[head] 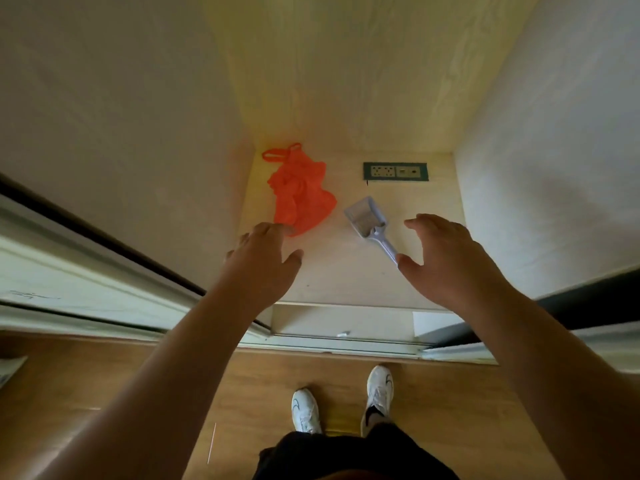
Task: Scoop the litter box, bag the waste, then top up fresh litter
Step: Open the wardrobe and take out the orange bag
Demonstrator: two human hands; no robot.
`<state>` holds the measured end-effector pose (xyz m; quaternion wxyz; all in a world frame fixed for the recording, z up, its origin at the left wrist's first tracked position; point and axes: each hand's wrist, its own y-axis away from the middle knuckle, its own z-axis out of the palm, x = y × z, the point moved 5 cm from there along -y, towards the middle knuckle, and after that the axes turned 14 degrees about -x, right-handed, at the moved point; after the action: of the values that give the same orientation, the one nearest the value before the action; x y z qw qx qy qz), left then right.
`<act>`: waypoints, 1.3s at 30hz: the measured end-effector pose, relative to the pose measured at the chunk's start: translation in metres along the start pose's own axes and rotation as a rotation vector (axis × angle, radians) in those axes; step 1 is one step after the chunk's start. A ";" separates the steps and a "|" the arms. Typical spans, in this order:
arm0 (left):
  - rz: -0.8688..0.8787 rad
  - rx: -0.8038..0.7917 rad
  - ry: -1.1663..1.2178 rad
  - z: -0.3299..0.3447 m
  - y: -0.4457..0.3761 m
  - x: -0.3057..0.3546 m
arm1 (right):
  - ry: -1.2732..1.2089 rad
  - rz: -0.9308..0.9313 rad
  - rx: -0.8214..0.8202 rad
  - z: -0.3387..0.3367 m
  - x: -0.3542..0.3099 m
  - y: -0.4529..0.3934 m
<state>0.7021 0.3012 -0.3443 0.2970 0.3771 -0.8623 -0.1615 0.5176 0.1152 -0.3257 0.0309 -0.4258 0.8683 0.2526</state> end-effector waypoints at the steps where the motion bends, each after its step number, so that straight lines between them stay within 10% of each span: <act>1: -0.014 0.000 0.004 0.002 -0.006 0.003 | -0.003 -0.004 -0.014 0.001 0.005 -0.009; 39: -0.229 -0.212 0.061 0.037 -0.268 -0.053 | -0.217 -0.096 -0.221 0.032 -0.031 -0.199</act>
<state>0.8552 0.1649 -0.5280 0.3406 0.4443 -0.7824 -0.2728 0.6825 0.0512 -0.4268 0.0898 -0.4378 0.8054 0.3893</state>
